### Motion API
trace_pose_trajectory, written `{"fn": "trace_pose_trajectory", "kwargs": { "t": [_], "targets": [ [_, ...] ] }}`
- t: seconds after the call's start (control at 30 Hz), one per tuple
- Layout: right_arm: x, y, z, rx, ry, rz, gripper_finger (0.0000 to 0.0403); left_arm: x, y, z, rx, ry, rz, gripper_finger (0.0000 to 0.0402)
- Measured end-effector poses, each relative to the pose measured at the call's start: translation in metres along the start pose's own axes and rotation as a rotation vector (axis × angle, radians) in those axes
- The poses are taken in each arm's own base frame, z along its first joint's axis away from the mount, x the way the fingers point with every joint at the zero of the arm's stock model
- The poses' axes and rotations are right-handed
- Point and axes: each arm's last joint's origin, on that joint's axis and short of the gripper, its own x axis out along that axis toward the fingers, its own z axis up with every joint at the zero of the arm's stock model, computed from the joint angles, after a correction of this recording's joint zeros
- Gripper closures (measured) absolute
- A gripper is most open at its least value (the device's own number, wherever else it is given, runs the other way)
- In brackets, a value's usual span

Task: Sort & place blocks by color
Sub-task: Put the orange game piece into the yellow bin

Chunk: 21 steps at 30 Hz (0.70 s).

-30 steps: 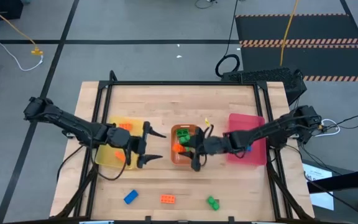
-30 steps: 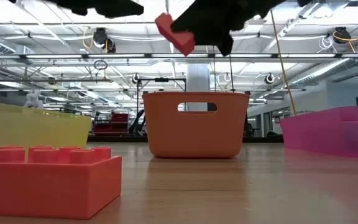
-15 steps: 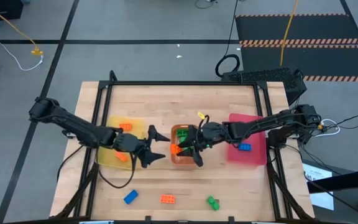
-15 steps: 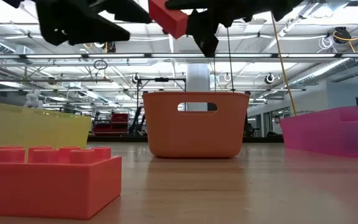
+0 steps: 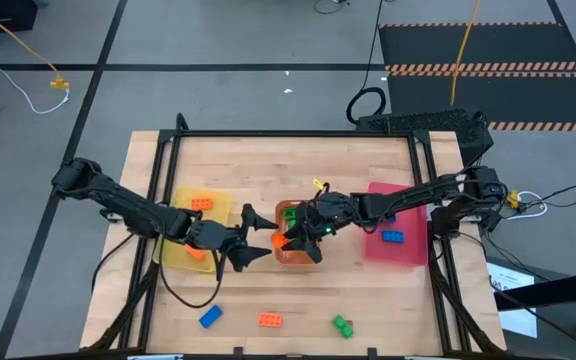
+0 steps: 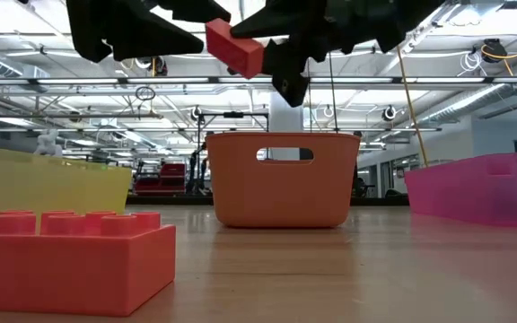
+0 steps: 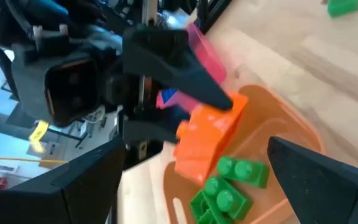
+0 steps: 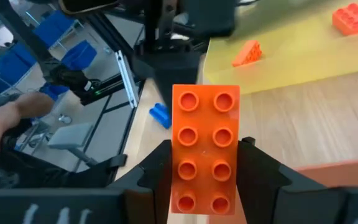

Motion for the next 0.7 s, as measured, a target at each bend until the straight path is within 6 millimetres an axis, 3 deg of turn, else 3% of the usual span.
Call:
{"fn": "trace_pose_trajectory", "kwargs": {
  "t": [0.37, 0.7],
  "targets": [
    [0.008, -0.0101, 0.0012, 0.001, -0.03, 0.049, 0.0281, 0.0041, -0.0049, -0.0006, -0.033, -0.006, -0.031, 0.0021],
    [0.0093, -0.0072, -0.0008, -0.044, -0.033, 0.034, 0.0281, 0.0094, -0.0065, -0.0024, -0.047, -0.001, -0.028, 0.0172]
  ]
}}
